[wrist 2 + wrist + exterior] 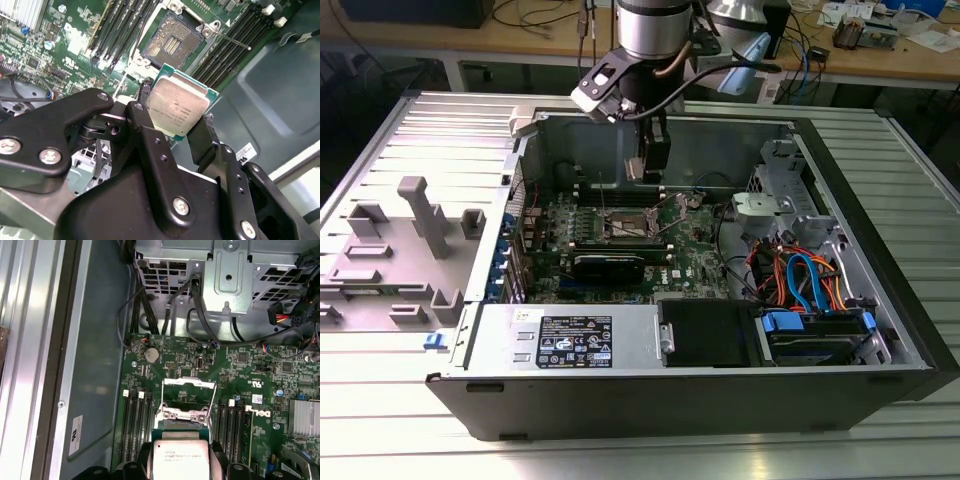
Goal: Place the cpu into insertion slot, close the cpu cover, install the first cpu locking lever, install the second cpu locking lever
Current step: 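Place the cpu into insertion slot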
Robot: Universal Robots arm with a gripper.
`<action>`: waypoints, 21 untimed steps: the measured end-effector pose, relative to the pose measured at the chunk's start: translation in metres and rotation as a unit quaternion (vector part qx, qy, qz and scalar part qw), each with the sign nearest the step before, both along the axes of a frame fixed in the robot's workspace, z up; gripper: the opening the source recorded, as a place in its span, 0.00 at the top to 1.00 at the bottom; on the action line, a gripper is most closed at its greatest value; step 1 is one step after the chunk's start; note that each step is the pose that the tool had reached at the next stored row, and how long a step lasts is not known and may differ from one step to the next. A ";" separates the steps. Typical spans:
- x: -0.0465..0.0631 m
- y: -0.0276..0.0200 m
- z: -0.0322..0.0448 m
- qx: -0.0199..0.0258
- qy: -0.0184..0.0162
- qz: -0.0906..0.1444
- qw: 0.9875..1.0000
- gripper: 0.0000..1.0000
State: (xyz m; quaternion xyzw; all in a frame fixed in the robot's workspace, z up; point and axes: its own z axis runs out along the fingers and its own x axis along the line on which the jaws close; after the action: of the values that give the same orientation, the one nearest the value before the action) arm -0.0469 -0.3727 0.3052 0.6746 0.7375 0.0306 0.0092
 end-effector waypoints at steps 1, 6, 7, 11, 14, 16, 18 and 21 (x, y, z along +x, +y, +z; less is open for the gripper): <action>0.000 0.0000 -0.0024 0.000 0.000 -0.002 1.000 0.46; -0.004 0.0000 -0.0129 0.000 0.000 -0.007 1.000 0.46; -0.005 0.0000 -0.0148 0.000 0.000 -0.007 1.000 0.46; -0.006 0.0000 -0.0264 0.000 0.000 -0.013 1.000 0.46; -0.006 0.0000 -0.0320 -0.002 0.000 -0.016 1.000 0.46; -0.006 0.0000 -0.0349 -0.005 0.000 -0.018 1.000 0.46; -0.006 0.0000 -0.0365 -0.013 0.000 -0.019 1.000 0.46; -0.006 0.0000 -0.0419 -0.017 0.001 -0.019 1.000 0.46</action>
State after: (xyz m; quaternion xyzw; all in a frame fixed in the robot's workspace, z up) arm -0.0529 -0.3727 0.2632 0.6881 0.7251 0.0171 0.0208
